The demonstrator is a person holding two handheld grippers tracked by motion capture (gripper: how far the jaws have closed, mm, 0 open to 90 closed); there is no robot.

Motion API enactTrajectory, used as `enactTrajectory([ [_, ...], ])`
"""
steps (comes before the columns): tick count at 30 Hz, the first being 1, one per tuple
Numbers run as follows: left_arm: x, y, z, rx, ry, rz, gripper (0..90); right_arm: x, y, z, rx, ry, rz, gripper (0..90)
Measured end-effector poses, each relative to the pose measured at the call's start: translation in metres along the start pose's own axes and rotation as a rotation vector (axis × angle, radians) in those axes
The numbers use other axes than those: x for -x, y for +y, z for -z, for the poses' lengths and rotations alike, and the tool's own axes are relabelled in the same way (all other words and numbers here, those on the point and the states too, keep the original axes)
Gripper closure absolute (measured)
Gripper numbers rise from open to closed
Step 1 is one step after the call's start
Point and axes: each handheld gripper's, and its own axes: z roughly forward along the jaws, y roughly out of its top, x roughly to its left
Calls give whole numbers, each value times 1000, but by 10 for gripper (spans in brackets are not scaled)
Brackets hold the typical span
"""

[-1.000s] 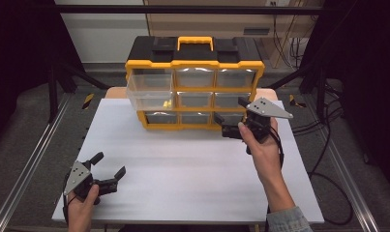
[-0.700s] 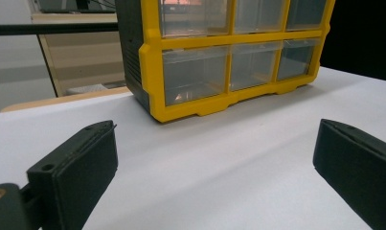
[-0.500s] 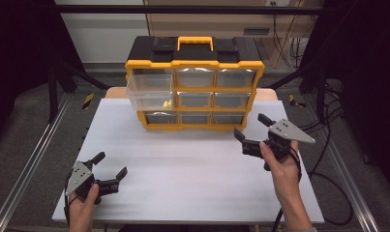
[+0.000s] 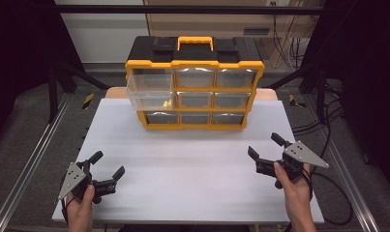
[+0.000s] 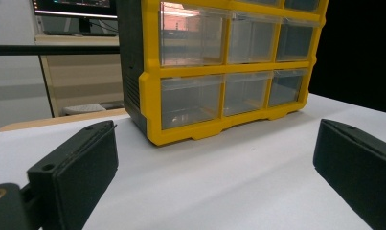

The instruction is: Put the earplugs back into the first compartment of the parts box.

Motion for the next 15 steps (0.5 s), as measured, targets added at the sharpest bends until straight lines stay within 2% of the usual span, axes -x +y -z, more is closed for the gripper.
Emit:
enactTrajectory([
  [7, 0, -1, 0, 8, -8, -7, 8, 1, -20, 1, -18, 7, -20, 67],
  [8, 2, -1, -2, 3, -13, -11, 8, 1, -28, 0, -26, 22, -32, 67],
  [9, 2, -1, -2, 3, -13, -11, 8, 1, -28, 0, -26, 22, -32, 67],
  [11, 4, -2, -4, -2, -27, -14, 8, 1, -34, -2, -25, 30, -49, 71],
  [12, 6, -2, -5, -2, -36, -11, 8, 0, -39, -3, -8, 35, -79, 72],
  [15, 9, -2, -7, -12, -50, -14, 8, -1, -46, -6, -12, 40, -100, 71],
])
